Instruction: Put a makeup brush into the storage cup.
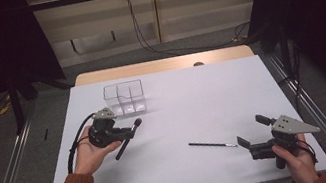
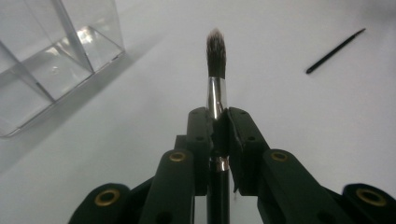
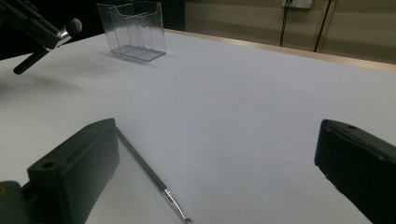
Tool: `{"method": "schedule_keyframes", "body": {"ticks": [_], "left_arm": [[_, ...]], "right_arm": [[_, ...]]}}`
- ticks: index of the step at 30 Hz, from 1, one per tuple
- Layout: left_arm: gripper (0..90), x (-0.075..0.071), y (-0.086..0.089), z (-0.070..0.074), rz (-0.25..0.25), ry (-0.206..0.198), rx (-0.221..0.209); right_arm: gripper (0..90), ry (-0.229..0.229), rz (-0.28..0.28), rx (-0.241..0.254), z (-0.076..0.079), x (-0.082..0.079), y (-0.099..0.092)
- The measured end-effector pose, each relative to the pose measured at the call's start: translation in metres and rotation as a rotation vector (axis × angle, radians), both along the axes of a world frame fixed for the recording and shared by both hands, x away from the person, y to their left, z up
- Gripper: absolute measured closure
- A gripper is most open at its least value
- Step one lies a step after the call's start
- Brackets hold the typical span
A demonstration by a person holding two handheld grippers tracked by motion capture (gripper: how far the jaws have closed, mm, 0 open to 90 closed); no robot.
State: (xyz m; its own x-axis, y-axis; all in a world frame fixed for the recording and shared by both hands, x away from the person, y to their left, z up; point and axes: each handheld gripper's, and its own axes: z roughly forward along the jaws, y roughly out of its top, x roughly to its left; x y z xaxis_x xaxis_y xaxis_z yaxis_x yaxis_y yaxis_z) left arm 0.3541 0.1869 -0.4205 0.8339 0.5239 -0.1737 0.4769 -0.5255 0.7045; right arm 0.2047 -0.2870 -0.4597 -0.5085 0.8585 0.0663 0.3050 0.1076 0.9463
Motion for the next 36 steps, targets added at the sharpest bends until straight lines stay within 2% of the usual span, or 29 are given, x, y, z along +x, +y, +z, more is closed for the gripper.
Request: {"method": "schedule_keyframes", "body": {"ticks": [5, 7, 11, 15, 21, 30, 36], "left_arm": [[79.7, -0.003, 0.006, 0.001, 0.051, -0.030, -0.054], [79.7, -0.005, 0.009, 0.002, 0.063, -0.055, -0.077], [79.7, -0.009, 0.012, 0.004, 0.076, -0.089, -0.123], [79.7, -0.013, 0.012, 0.004, 0.086, -0.124, -0.151], [79.7, -0.017, 0.012, 0.007, 0.098, -0.147, -0.206], [79.7, -0.019, 0.013, 0.012, 0.118, -0.212, -0.258], [79.7, -0.016, 0.011, 0.016, 0.128, -0.226, -0.289]], "right_arm": [[0.0, -0.003, 0.002, -0.003, 0.000, 0.000, 0.000], [0.0, -0.002, 0.002, -0.003, 0.000, 0.000, 0.000], [0.0, -0.003, 0.004, -0.002, 0.000, 0.000, 0.000], [0.0, -0.003, 0.003, -0.001, 0.000, -0.001, 0.000], [0.0, -0.005, 0.005, -0.004, 0.000, -0.001, 0.000], [0.0, -0.005, 0.006, -0.004, 0.001, -0.001, 0.001], [0.0, -0.004, 0.005, -0.007, 0.000, -0.001, 0.001]]}}
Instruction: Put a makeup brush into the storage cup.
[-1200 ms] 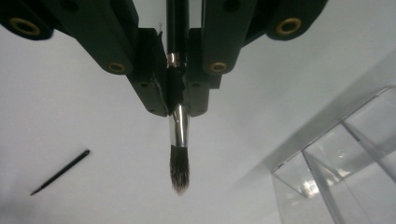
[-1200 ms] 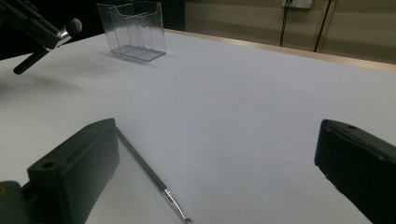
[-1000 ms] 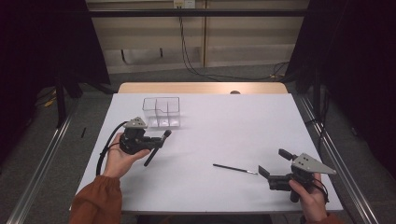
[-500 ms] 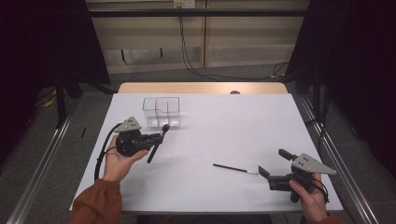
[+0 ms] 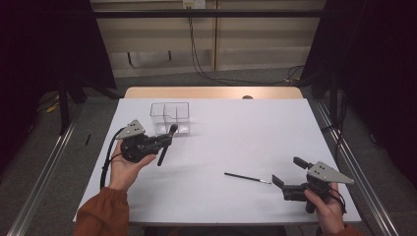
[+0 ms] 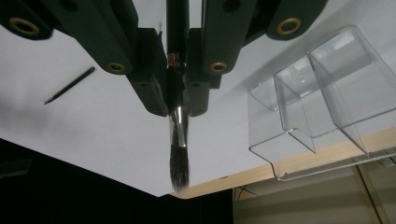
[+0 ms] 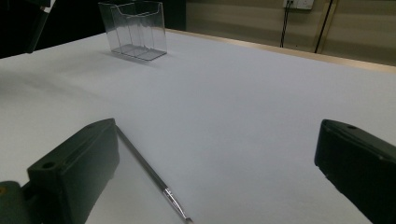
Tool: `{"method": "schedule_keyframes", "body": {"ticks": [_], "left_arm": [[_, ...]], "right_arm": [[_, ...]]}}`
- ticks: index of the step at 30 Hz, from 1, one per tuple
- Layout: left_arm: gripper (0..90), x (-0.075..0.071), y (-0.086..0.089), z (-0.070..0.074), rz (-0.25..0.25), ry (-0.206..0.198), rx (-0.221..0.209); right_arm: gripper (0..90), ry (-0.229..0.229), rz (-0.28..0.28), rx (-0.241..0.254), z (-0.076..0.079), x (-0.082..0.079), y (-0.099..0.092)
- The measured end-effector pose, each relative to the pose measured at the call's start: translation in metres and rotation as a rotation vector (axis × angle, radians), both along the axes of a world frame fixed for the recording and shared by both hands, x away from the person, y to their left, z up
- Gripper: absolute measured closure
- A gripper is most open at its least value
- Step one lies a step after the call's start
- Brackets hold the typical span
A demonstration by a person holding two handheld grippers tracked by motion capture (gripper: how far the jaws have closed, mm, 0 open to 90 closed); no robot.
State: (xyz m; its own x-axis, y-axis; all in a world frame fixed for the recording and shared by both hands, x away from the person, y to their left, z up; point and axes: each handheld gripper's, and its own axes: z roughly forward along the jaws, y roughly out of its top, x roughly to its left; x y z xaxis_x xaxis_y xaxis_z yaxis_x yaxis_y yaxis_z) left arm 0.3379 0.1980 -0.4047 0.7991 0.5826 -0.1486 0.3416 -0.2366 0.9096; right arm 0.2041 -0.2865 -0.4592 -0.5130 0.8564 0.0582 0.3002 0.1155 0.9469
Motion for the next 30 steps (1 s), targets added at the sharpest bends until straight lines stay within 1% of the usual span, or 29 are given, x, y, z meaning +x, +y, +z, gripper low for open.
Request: {"method": "schedule_keyframes", "body": {"ticks": [2, 3, 6, 7, 8, 11, 12, 15, 17, 20, 22, 23, 26, 27, 29, 30], "left_arm": [[79.7, 0.001, -0.001, 0.002, 0.004, -0.012, -0.007], [79.7, 0.002, -0.002, 0.004, 0.005, -0.012, -0.009], [79.7, 0.004, -0.004, 0.009, 0.007, -0.027, -0.024], [79.7, 0.005, -0.005, 0.011, 0.006, -0.032, -0.035], [79.7, 0.005, -0.006, 0.012, 0.009, -0.036, -0.036], [79.7, 0.008, -0.010, 0.014, 0.014, -0.042, -0.048], [79.7, 0.009, -0.011, 0.014, 0.015, -0.046, -0.043], [79.7, 0.012, -0.012, 0.014, 0.023, -0.048, -0.062], [79.7, 0.014, -0.012, 0.014, 0.026, -0.045, -0.064], [79.7, 0.017, -0.013, 0.016, 0.039, -0.050, -0.063], [79.7, 0.020, -0.015, 0.019, 0.046, -0.058, -0.078], [79.7, 0.021, -0.016, 0.020, 0.045, -0.061, -0.078], [79.7, 0.025, -0.020, 0.024, 0.048, -0.073, -0.070], [79.7, 0.027, -0.023, 0.026, 0.047, -0.074, -0.081], [79.7, 0.030, -0.026, 0.029, 0.047, -0.086, -0.078], [79.7, 0.032, -0.028, 0.030, 0.046, -0.088, -0.086]], "right_arm": [[0.0, -0.001, 0.001, -0.001, 0.000, 0.000, 0.000], [0.0, -0.001, 0.001, -0.001, 0.000, 0.000, 0.000], [0.0, -0.001, 0.002, -0.001, 0.000, 0.000, 0.000], [0.0, -0.003, 0.002, 0.000, 0.000, 0.000, 0.000], [0.0, -0.003, 0.003, 0.000, 0.000, 0.000, 0.000], [0.0, -0.003, 0.002, 0.002, 0.000, 0.000, 0.000], [0.0, -0.003, 0.002, 0.002, 0.000, 0.000, 0.000], [0.0, -0.005, 0.003, 0.003, 0.000, 0.000, 0.000], [0.0, -0.005, 0.001, 0.004, 0.000, 0.000, 0.000], [0.0, -0.006, 0.003, 0.001, 0.000, 0.000, 0.000], [0.0, -0.005, 0.005, 0.001, 0.000, 0.000, 0.000], [0.0, -0.006, 0.003, 0.001, 0.000, 0.000, 0.000], [0.0, -0.005, 0.004, 0.001, 0.000, 0.000, 0.000], [0.0, -0.005, 0.004, 0.001, 0.000, 0.000, 0.000], [0.0, -0.006, 0.002, 0.003, 0.000, 0.000, 0.000], [0.0, -0.005, 0.003, 0.004, 0.000, 0.000, 0.000]]}}
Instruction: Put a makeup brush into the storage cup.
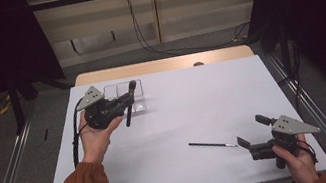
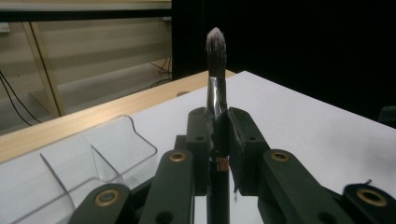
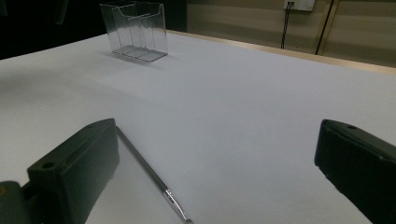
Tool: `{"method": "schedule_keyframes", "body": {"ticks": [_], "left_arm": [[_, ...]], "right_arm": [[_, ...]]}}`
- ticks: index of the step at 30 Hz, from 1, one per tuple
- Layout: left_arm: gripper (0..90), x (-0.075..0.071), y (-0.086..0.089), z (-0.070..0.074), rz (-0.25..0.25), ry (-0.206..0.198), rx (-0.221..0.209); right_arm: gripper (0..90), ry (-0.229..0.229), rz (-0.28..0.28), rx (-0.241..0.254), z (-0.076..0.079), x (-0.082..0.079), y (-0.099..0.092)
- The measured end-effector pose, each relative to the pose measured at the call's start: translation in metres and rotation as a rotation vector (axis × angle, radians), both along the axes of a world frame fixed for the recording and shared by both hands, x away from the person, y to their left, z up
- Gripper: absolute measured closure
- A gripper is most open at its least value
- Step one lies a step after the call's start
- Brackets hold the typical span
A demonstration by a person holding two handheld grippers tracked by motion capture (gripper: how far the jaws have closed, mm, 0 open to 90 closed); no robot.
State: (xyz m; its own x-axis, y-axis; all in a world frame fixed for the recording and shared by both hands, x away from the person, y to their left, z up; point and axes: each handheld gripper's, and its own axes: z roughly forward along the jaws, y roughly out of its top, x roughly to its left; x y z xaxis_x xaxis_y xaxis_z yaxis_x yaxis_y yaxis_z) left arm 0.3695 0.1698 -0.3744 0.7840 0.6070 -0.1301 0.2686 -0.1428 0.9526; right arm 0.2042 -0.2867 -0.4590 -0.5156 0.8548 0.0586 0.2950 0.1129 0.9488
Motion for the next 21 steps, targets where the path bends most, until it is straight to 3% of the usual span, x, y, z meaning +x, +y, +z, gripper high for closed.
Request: {"method": "schedule_keyframes", "body": {"ticks": [8, 21], "left_arm": [[79.7, 0.011, -0.008, 0.008, 0.020, -0.027, 0.000], [79.7, 0.034, -0.008, 0.012, 0.063, -0.026, -0.012]], "right_arm": [[0.0, 0.001, 0.002, 0.002, 0.000, 0.000, 0.000], [0.0, -0.002, -0.004, 0.008, 0.000, -0.001, -0.001]]}}
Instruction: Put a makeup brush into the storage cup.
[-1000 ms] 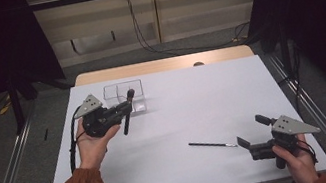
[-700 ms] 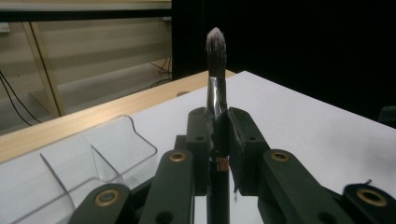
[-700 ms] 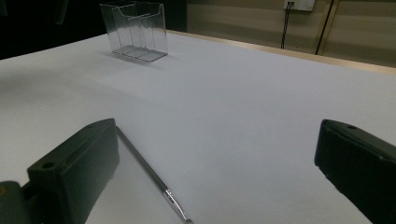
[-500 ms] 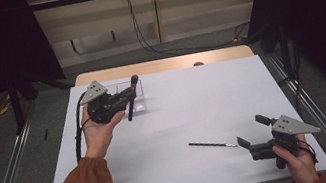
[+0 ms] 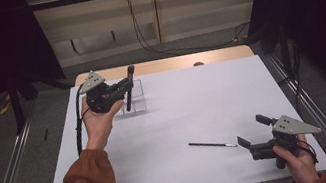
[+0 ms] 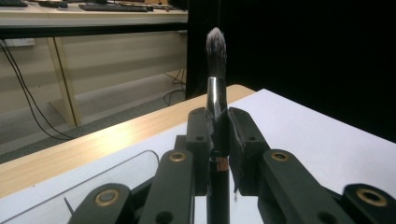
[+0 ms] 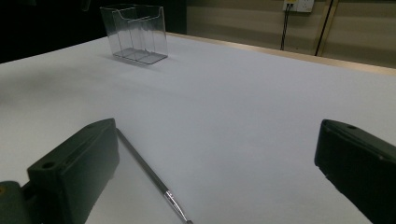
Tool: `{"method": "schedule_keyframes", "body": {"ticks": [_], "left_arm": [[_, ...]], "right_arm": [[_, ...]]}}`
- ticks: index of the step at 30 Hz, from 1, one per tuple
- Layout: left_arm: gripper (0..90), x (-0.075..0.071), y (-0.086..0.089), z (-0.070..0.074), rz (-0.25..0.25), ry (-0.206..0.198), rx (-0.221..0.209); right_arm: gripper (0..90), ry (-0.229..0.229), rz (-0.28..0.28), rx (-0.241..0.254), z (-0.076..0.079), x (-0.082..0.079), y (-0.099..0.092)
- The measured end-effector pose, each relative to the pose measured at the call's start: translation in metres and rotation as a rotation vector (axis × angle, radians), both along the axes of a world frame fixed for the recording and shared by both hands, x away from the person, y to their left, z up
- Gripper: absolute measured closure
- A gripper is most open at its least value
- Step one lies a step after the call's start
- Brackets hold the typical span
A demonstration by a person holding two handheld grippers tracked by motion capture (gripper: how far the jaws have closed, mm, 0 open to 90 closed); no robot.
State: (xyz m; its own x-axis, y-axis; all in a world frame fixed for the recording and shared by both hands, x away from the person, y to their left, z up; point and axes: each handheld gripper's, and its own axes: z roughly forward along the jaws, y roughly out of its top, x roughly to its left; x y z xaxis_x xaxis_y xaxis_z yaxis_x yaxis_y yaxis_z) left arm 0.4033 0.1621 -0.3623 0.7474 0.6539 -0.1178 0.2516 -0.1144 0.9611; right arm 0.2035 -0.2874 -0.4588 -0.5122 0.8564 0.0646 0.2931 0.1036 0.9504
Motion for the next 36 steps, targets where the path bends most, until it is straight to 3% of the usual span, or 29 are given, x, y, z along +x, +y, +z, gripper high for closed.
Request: {"method": "schedule_keyframes", "body": {"ticks": [11, 16, 26, 34, 36], "left_arm": [[79.7, 0.016, 0.000, 0.002, 0.022, 0.000, -0.003], [79.6, 0.021, -0.002, 0.004, 0.028, -0.021, -0.012], [79.6, 0.037, -0.016, 0.002, 0.036, -0.035, -0.018], [79.6, 0.048, -0.021, -0.011, 0.061, -0.008, 0.001], [79.5, 0.049, -0.023, -0.013, 0.060, -0.018, 0.005]], "right_arm": [[0.0, -0.016, -0.003, 0.003, 0.000, -0.001, 0.000], [0.0, -0.013, -0.003, 0.003, 0.000, 0.000, 0.000], [0.0, -0.013, -0.001, 0.005, 0.000, -0.001, 0.000], [0.0, -0.006, -0.001, 0.008, 0.000, -0.001, -0.001], [0.0, -0.008, 0.002, 0.008, 0.000, -0.001, -0.001]]}}
